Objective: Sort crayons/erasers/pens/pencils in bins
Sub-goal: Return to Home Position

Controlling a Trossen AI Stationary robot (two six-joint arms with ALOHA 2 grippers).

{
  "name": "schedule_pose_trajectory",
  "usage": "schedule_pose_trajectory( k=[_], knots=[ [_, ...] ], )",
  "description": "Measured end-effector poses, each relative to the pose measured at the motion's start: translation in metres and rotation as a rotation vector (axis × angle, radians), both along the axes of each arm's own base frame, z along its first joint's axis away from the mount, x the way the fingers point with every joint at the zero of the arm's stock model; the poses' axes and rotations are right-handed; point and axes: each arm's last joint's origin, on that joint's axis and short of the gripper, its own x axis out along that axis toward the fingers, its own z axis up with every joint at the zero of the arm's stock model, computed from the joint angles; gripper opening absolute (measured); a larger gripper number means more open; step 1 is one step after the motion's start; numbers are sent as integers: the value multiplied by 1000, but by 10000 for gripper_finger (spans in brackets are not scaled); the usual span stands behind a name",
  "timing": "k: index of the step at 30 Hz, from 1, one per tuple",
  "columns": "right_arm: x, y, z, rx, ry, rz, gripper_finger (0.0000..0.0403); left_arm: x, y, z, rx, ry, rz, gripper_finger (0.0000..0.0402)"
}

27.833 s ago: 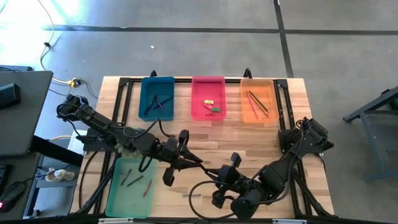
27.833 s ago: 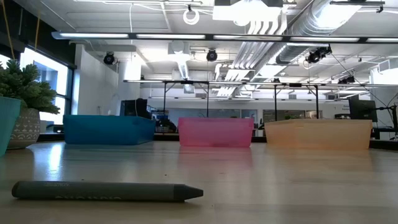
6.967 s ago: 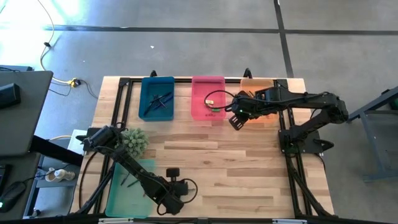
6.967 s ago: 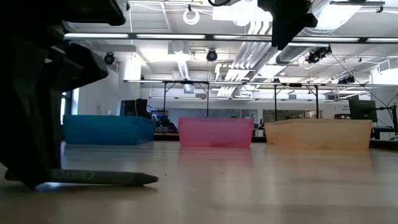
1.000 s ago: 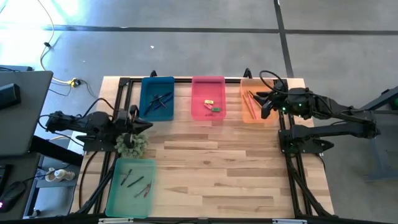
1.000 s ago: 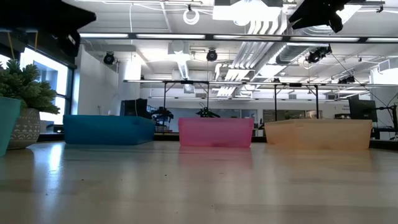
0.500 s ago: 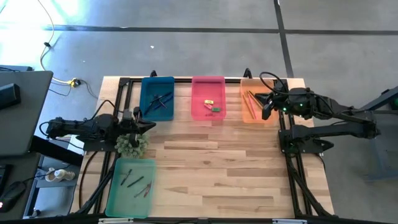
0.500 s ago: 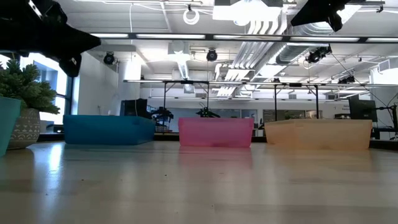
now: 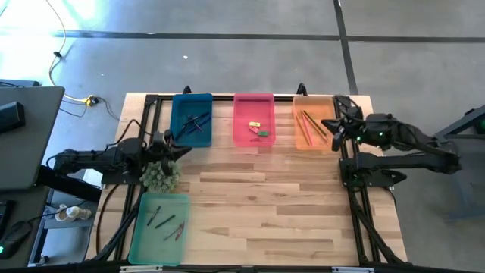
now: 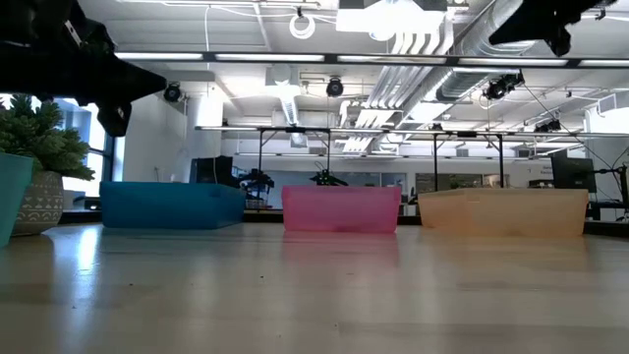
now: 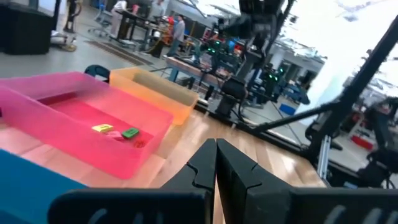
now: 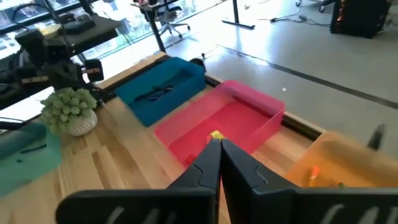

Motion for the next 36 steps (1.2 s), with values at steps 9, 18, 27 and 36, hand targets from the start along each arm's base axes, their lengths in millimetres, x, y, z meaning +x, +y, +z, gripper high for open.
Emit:
schedule_pose_trajectory(
  k=[9, 18, 27, 36],
  knots=[
    [7, 1, -56, 5, -109, 37, 0, 0, 2, 0, -29, -9, 17, 0],
    [14, 2, -91, 31, -78, 80, 0, 0, 2, 0, 25, 9, 20, 0],
    [17, 2, -127, 44, -34, 90, 0, 0, 2, 0, 9, 4, 20, 0],
    [11, 3, -151, 54, -115, 113, 0, 0, 2, 0, 9, 3, 20, 0]
  ],
)
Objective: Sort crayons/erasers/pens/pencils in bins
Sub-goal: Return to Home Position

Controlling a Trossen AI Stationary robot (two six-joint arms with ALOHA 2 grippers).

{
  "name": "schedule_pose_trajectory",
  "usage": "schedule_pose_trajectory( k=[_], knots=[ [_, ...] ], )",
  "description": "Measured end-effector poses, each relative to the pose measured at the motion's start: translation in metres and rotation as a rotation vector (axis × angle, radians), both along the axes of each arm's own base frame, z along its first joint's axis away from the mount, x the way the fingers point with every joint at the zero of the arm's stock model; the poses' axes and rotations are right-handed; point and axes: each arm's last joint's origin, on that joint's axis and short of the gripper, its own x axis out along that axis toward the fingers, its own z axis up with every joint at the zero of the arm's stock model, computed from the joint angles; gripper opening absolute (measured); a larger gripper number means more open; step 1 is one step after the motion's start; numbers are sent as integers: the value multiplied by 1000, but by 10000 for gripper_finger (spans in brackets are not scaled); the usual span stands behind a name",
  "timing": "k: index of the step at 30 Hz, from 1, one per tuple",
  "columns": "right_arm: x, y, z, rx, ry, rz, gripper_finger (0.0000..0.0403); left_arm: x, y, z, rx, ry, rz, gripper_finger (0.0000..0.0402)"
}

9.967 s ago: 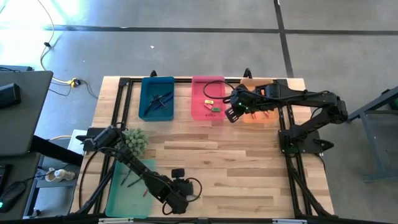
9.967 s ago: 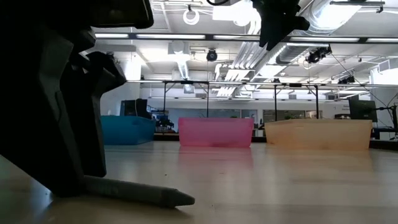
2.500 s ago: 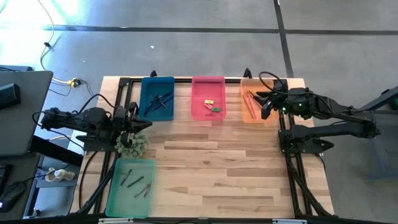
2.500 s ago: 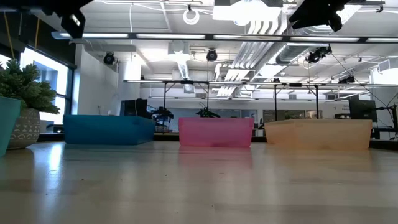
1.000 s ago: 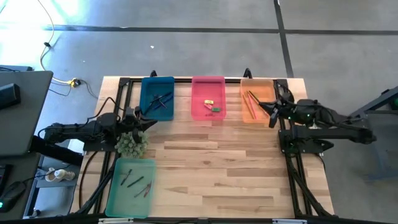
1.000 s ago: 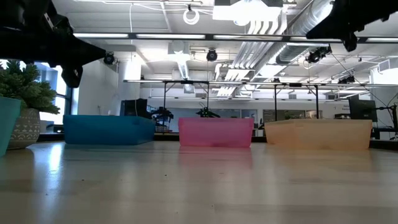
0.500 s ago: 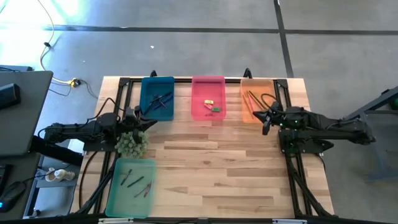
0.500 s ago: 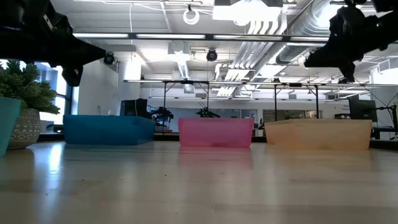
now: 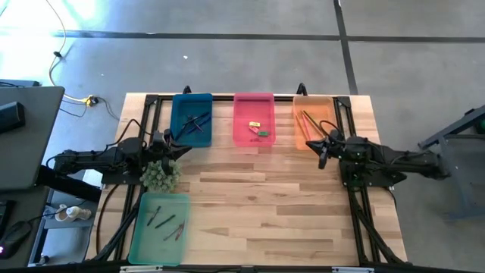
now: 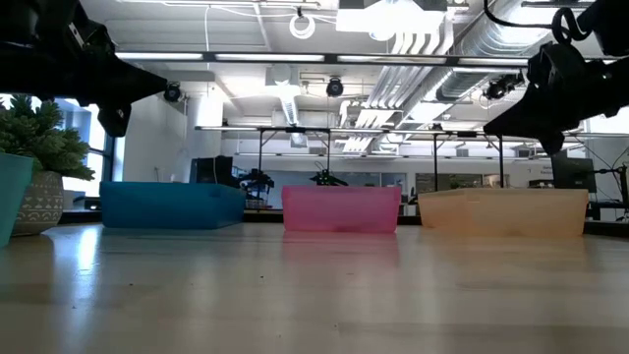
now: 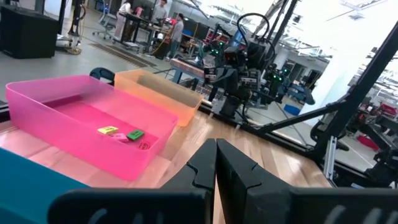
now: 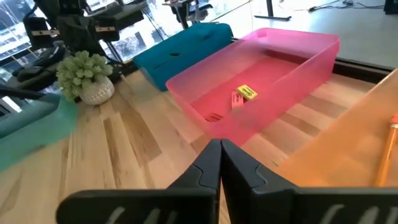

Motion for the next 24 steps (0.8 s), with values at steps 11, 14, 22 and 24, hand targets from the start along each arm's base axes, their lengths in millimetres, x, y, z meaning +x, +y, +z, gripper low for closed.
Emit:
schedule_pose_trajectory(
  k=[11, 14, 22, 24],
  knots=[
    [-10, 1, -1, -84, -75, 16, 0, 0, 0, 0, 0, 0, -1, 0],
    [-9, 1, -2, -89, -68, 16, 0, 0, 0, 0, 0, 0, -2, 0],
    [-9, 1, -2, -90, -67, 17, 0, 0, 0, 0, 0, 0, -2, 0],
    [-9, 1, -2, -90, -67, 17, 0, 0, 0, 0, 0, 0, -2, 0]
  ],
)
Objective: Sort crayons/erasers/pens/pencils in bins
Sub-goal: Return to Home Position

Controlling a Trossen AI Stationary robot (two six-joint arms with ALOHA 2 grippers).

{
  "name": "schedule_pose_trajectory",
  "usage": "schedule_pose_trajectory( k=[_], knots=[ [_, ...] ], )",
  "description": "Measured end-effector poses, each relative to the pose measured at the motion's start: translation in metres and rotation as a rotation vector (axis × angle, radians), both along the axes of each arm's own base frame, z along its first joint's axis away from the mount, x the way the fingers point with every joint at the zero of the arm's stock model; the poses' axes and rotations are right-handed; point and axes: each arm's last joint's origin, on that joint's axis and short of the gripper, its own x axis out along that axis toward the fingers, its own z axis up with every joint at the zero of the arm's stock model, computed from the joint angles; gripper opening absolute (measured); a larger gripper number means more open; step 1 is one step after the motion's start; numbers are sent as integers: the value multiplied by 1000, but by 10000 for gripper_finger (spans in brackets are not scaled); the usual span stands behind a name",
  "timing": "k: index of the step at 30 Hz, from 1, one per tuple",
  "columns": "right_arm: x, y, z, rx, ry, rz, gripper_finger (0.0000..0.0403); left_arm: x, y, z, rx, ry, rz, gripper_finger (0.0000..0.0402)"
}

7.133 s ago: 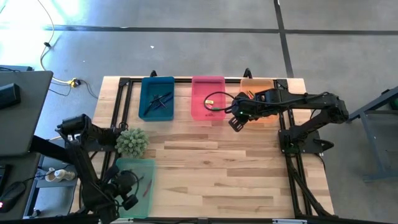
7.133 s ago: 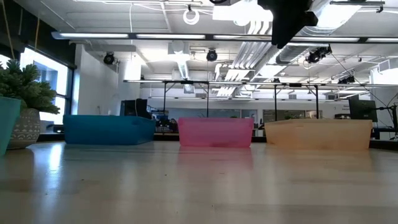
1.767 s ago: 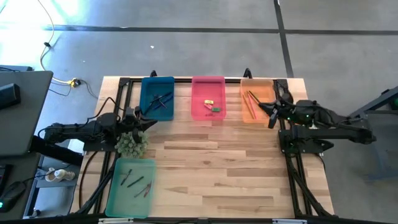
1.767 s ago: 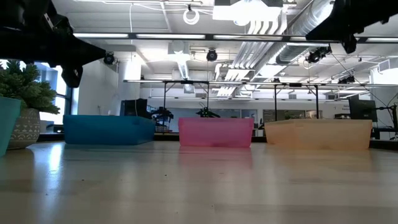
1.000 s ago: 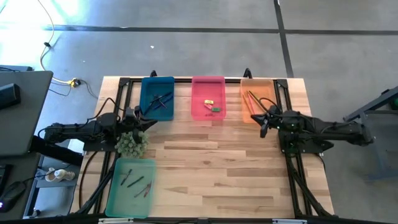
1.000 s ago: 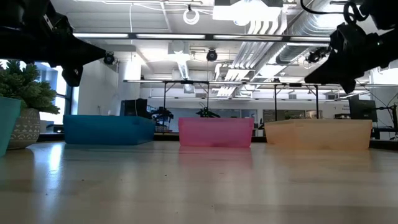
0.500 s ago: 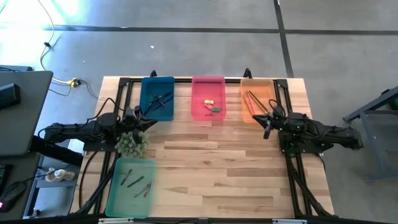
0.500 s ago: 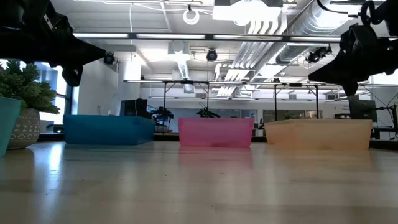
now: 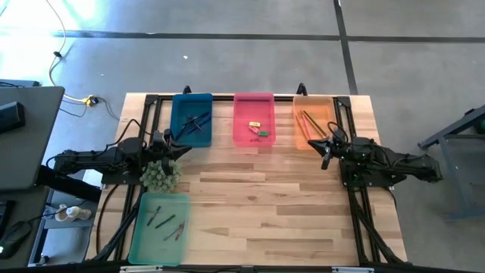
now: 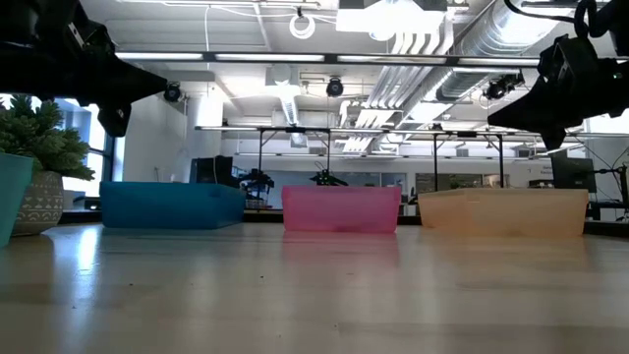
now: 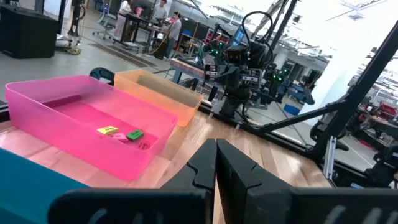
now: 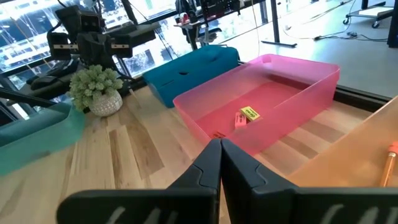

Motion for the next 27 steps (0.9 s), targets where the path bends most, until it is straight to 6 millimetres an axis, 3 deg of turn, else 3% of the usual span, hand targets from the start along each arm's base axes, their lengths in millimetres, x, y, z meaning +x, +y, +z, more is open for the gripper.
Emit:
schedule_pose_trajectory(
  k=[27],
  knots=[
    [0, 0, 0, 8, -2, -1, 0, 0, 0, 0, 0, -1, 0, 0]
  ],
)
